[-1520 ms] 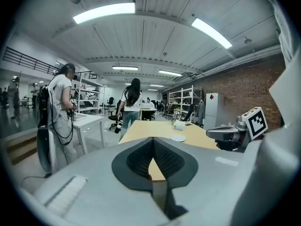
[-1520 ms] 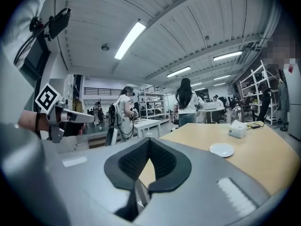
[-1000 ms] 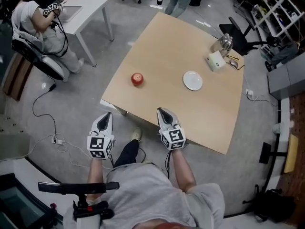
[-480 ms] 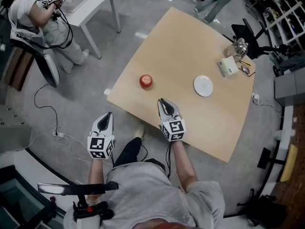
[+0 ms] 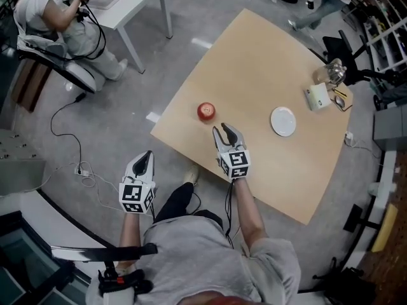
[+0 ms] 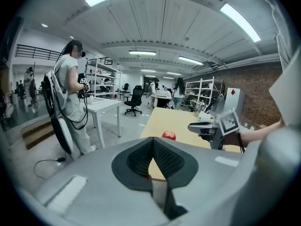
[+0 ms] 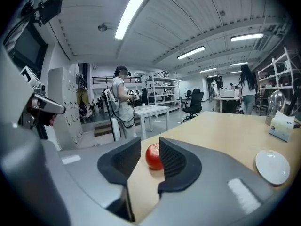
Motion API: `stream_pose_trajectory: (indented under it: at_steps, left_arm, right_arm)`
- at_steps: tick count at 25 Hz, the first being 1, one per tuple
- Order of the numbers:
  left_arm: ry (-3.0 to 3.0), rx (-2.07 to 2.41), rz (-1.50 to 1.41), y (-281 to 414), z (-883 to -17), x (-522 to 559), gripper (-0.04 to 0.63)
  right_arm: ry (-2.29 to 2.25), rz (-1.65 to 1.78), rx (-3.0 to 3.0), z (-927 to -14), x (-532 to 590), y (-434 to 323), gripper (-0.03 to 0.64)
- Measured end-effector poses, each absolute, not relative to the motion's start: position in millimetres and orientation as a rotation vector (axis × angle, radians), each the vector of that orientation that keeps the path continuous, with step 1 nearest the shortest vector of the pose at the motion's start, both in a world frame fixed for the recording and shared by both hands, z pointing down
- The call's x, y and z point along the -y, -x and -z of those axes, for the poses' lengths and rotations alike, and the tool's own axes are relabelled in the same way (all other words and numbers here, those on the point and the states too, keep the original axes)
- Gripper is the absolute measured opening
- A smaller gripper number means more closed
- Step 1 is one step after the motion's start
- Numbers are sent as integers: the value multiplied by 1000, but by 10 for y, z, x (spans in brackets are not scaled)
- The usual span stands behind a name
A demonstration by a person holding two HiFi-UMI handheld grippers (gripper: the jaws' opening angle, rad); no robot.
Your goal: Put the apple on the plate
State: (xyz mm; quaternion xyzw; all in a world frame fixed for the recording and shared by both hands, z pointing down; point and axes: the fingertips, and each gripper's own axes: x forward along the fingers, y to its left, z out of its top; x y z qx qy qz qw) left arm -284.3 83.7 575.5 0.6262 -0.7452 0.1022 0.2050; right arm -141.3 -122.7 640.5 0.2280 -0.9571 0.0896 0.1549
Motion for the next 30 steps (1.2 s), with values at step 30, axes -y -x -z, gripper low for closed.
stream_pose_trajectory:
  at_steps: [30]
  left_arm:
    - [-1624, 2050, -331, 3291, -6121, -753, 20]
  right_arm:
    - [-584, -291, 2580, -7429, 1715, 2101, 365]
